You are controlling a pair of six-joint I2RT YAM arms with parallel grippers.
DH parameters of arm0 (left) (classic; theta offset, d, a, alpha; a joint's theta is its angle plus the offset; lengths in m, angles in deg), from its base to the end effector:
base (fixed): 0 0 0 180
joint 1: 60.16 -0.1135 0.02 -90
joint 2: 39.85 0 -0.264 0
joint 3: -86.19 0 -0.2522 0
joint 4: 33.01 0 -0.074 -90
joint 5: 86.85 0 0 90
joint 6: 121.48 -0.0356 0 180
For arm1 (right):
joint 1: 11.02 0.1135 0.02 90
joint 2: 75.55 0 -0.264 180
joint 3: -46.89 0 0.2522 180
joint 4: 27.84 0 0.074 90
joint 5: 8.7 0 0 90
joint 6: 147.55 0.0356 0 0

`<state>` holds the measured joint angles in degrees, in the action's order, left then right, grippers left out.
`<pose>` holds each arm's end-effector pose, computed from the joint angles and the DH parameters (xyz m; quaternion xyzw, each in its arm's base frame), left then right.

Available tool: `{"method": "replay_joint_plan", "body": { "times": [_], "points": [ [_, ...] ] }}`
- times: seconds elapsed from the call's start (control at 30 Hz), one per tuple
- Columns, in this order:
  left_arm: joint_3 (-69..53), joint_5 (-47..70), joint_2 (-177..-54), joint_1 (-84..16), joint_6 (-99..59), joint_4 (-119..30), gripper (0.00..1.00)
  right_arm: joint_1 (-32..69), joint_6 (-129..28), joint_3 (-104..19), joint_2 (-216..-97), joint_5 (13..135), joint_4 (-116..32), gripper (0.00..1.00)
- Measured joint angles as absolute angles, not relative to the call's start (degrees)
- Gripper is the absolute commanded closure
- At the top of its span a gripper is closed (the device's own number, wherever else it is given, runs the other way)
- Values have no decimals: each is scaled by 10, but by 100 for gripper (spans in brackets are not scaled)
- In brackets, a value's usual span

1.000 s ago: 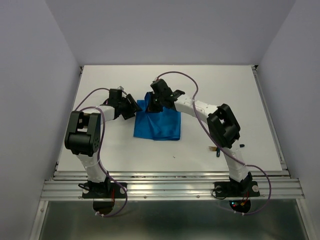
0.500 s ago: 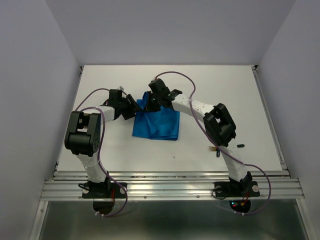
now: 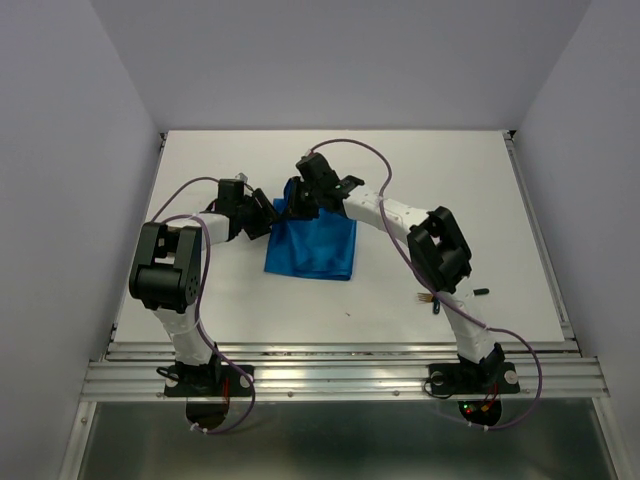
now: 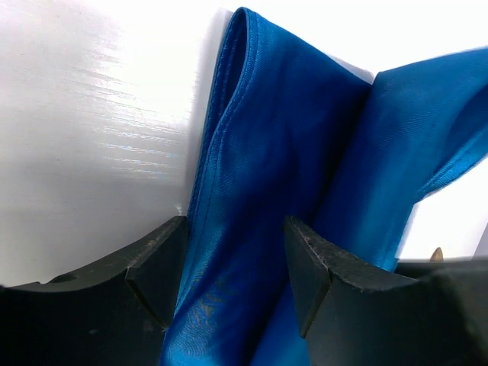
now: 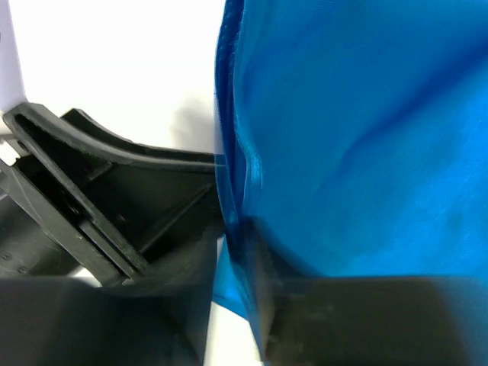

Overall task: Fold the napkin into a case and place the utensils inside
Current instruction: Fold the rectangle-folded napkin at the center of the board, then smooth out the square-folded napkin at the center of the board.

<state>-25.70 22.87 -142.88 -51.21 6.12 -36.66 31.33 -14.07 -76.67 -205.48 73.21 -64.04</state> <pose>0.3640 -0.0695 0.1593 -0.1476 0.8784 -0.3106 0.3317 0.3813 0.3544 0.2141 -0.0194 0.9135 0.3205 0.2498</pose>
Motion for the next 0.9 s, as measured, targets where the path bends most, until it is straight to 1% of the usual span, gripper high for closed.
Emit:
{"method": "replay_joint_plan", "body": {
  "times": [0.07, 0.17, 0.2, 0.27, 0.4, 0.57, 0.6, 0.67, 0.7, 0.77, 0.8, 0.87, 0.9],
  "points": [
    [-257, 229, -1429, -512, 61, -367, 36, 313, -140, -767, -2055, 733, -641, 47],
    [-257, 229, -1427, -517, 61, -371, 36, 313, -142, -766, -2055, 736, -641, 45],
    [-257, 228, -1424, -518, 61, -377, 36, 313, -143, -765, -2055, 739, -641, 41],
    [-257, 219, -1412, -524, 59, -404, 36, 313, -144, -762, -2055, 744, -638, 40],
    [-254, 188, -1365, -550, 50, -462, 36, 313, -154, -713, -2027, 772, -640, 42],
    [-218, 149, -1304, -569, 36, -512, 35, 297, -169, -623, -1941, 803, -637, 50],
    [-212, 146, -1295, -568, 34, -514, 35, 288, -171, -599, -1916, 805, -630, 56],
    [-203, 144, -1280, -565, 31, -517, 35, 270, -177, -565, -1880, 807, -625, 62],
    [-200, 143, -1277, -561, 30, -519, 35, 261, -178, -546, -1862, 805, -619, 74],
    [-191, 142, -1275, -548, 29, -521, 35, 243, -185, -509, -1836, 804, -610, 83],
    [-187, 141, -1279, -534, 29, -522, 35, 239, -187, -494, -1830, 802, -601, 91],
    [-179, 145, -1292, -508, 29, -520, 35, 233, -189, -444, -1813, 792, -588, 96],
    [-177, 151, -1302, -499, 29, -516, 35, 234, -189, -419, -1809, 784, -584, 96]
  ]
}}
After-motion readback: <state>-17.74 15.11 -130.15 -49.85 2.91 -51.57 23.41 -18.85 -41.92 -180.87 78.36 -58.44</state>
